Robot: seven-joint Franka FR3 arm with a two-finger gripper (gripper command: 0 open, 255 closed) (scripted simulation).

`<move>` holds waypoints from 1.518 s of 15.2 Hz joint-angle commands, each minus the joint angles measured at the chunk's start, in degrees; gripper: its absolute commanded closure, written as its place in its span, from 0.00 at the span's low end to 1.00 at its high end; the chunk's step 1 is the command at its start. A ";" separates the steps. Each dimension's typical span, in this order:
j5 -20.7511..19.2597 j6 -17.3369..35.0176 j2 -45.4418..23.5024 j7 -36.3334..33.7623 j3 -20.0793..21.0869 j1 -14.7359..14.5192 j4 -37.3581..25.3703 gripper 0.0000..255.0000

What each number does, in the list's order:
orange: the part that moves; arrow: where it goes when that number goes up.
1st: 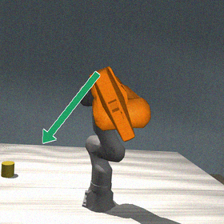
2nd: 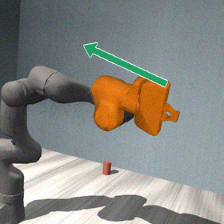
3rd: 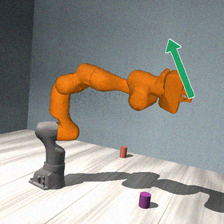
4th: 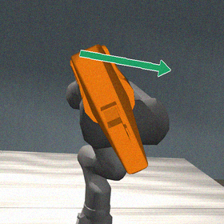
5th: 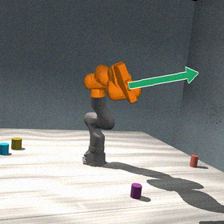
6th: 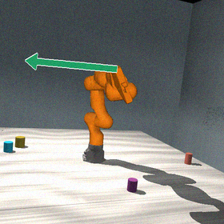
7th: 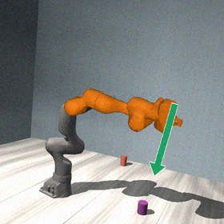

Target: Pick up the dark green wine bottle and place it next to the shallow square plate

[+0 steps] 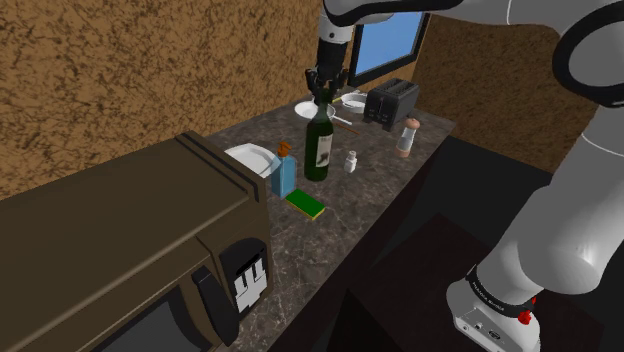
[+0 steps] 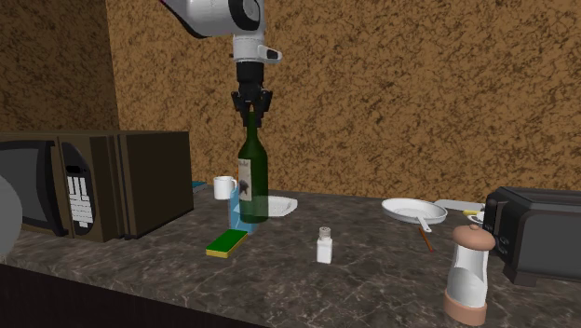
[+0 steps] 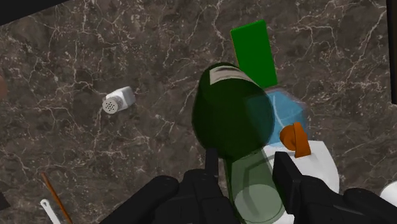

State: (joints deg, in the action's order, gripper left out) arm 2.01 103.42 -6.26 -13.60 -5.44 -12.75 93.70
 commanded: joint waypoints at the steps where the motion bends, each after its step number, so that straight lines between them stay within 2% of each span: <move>1: -0.05 -0.94 -2.55 -2.42 1.02 -1.26 -3.60 1.00; 9: -0.75 -6.02 -15.09 -10.62 4.00 -6.20 -21.38 1.00; 12: -1.15 -9.53 -21.69 -13.40 4.77 -8.14 -31.52 1.00; 15: -1.49 -14.57 -29.78 -15.68 5.24 -9.94 -44.67 1.00; 23: -1.48 -6.03 -26.33 -15.61 5.21 -9.98 -32.68 1.00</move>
State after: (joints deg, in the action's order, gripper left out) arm 0.53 96.60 -32.85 -29.22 -0.23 -22.73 60.05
